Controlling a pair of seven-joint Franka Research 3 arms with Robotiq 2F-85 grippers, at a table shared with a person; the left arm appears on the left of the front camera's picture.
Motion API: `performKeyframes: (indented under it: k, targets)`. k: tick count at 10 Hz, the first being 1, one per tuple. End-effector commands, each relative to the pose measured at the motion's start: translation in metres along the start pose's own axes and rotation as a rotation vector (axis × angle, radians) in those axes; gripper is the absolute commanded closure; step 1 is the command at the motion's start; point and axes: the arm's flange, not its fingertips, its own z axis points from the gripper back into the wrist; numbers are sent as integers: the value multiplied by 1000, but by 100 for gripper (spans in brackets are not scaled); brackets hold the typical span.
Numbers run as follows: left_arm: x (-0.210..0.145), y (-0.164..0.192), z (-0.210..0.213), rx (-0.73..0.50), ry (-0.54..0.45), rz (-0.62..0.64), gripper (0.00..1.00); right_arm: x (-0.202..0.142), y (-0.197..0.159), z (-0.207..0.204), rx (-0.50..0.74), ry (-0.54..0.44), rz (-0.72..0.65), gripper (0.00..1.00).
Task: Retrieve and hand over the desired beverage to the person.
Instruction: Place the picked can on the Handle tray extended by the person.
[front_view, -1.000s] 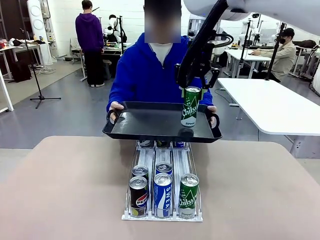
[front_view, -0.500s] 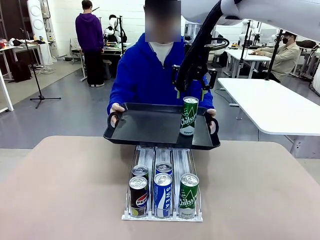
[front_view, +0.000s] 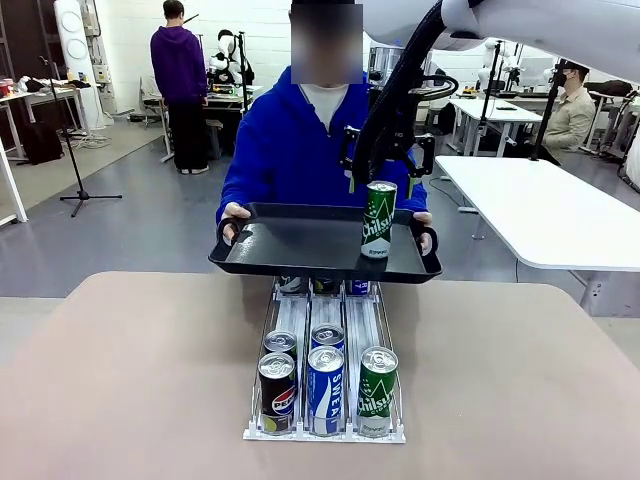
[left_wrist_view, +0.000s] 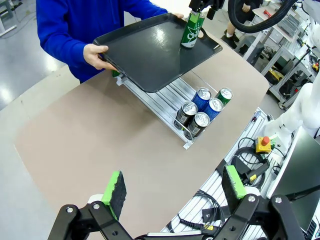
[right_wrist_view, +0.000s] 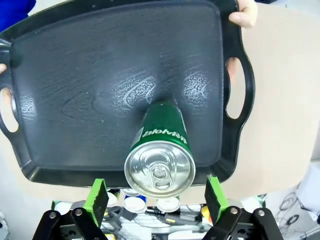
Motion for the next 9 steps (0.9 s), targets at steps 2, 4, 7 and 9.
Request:
performKeyframes:
  k: [2,4,7,9]
  targets:
    - [0,1,1,-14,-5,-16,0,-19,-34,40,-19,-26,50,0]
    - [0,1,1,-14,-5,-16,0,-65,-113,76,37,-114,130,0]
    - [0,1,1,-14,-5,-16,0,-109,-185,72,124,-215,285,0]
    - [0,1,1,-14,-5,-16,0,-125,-210,67,209,-260,318,0]
